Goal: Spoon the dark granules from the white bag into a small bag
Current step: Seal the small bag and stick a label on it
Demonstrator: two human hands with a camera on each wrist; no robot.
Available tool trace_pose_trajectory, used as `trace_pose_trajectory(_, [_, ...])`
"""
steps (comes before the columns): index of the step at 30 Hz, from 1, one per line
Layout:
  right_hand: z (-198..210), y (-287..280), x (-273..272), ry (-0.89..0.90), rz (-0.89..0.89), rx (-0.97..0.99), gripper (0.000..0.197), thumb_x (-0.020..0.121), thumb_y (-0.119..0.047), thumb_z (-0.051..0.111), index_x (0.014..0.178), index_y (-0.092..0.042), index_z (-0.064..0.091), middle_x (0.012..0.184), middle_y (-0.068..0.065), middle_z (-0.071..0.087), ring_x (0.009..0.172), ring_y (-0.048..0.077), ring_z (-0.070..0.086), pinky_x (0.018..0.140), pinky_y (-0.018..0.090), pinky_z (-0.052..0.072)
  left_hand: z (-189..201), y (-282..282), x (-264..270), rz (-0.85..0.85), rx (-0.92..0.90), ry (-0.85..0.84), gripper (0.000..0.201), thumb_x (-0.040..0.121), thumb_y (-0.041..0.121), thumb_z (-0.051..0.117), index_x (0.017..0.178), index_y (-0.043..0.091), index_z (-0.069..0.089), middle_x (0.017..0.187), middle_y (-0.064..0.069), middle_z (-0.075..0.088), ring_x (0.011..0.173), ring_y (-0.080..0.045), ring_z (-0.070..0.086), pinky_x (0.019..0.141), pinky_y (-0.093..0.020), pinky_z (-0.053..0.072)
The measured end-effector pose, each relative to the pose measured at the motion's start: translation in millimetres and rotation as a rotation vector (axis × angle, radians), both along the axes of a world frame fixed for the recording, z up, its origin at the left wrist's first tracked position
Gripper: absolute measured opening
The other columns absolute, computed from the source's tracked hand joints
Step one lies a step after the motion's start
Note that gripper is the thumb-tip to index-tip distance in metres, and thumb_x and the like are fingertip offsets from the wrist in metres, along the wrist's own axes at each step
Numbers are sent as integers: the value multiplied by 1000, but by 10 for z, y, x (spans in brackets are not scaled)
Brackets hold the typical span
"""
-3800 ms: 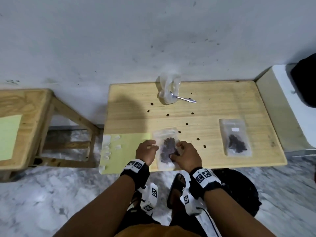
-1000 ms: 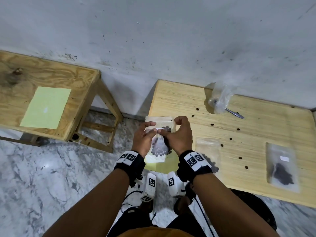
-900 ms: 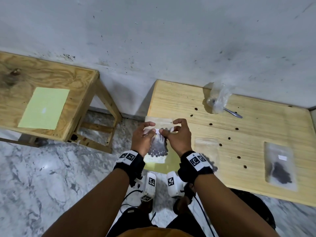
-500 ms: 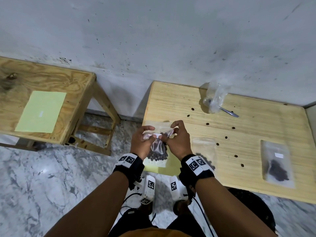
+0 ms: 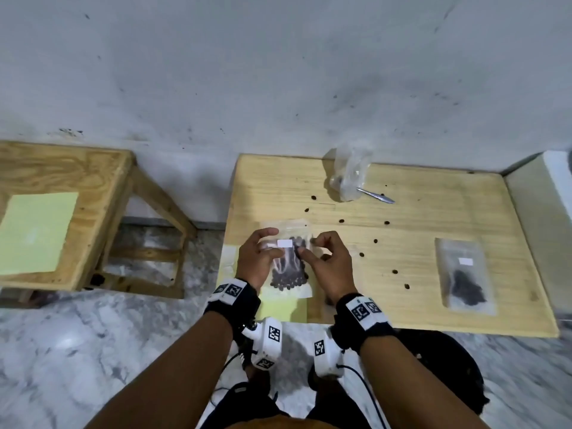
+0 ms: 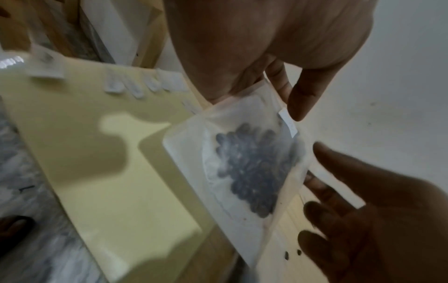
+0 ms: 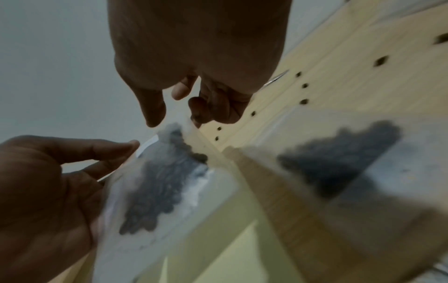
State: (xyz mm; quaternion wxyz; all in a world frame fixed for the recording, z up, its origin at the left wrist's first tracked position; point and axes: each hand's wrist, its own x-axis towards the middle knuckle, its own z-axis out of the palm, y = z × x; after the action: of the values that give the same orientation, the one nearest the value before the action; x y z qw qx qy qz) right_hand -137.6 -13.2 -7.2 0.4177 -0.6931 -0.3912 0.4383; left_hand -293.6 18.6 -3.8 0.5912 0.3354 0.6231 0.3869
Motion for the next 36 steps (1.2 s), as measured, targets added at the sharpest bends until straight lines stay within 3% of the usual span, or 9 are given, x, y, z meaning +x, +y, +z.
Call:
trace_pose_trajectory(2, [-8,-111,266,38,22,-71,21,81,-15,79,84,-11,59,86,1,67,66,14,60,64,28,48,29,24,233,-7,-26,-58,40,75,-13,63,106,12,67,96,1,64,86,-12,59,66,-14,48])
trace_pose_trajectory(5, [-23,-248,697,19,51,-151,14,80,-10,80,82,-14,66,88,0,70,85,17,67,73,26,50,54,44,652,-64,-74,-135,43,75,-11,65,109,14,69,101,1,66,90,-13,61,76,-24,49])
trace_pose_trajectory(11, [-64,-478,1703,-54,-183,-166,23,74,-1,78,87,-19,70,89,3,66,87,26,66,75,39,57,-33,-69,1589,-248,-106,-111,34,78,-6,66,101,18,73,100,-4,67,93,-21,63,77,-31,48])
trace_pose_trajectory(15, [-22,-655,2376,-132,-218,-244,24,74,-3,76,93,-16,70,90,-4,66,78,18,66,60,16,50,-111,-191,2232,-445,-204,-72,30,84,-8,58,104,9,72,101,-10,64,79,-22,60,66,-30,48])
trace_pose_trajectory(17, [-46,-748,2678,-162,-273,-257,22,68,-16,78,88,-21,71,87,-6,70,80,19,68,68,22,54,-118,-229,2563,-529,-239,-81,28,86,-8,58,105,8,69,103,-12,64,74,-21,60,65,-30,48])
trace_pose_trajectory(19, [-69,-825,2894,-223,-304,-280,24,66,-26,78,90,-23,72,94,-3,72,88,20,68,82,33,56,-144,-260,2857,-555,-254,-95,31,85,-9,59,109,11,66,114,-12,62,80,-24,62,65,-31,50])
trace_pose_trajectory(23, [-122,-957,3196,-370,-341,-342,34,77,-24,78,110,-20,70,115,5,63,103,22,60,89,30,47,-180,-360,3361,-595,-261,-82,45,85,-9,59,124,12,61,134,-10,55,107,-31,62,70,-32,51])
trace_pose_trajectory(31, [-227,-1035,3308,-531,-255,-443,42,84,-30,72,125,-25,62,132,6,51,109,32,62,88,38,50,-151,-414,3513,-687,-333,-29,46,91,-1,59,133,18,56,144,-3,46,128,-27,50,86,-39,48])
trace_pose_trajectory(36, [-133,-906,2945,-578,-251,-248,34,85,-25,67,119,-25,62,125,-1,56,98,25,62,78,33,49,-77,-333,3112,-558,-252,-30,31,90,3,60,119,16,61,120,-6,59,86,-22,59,63,-28,44])
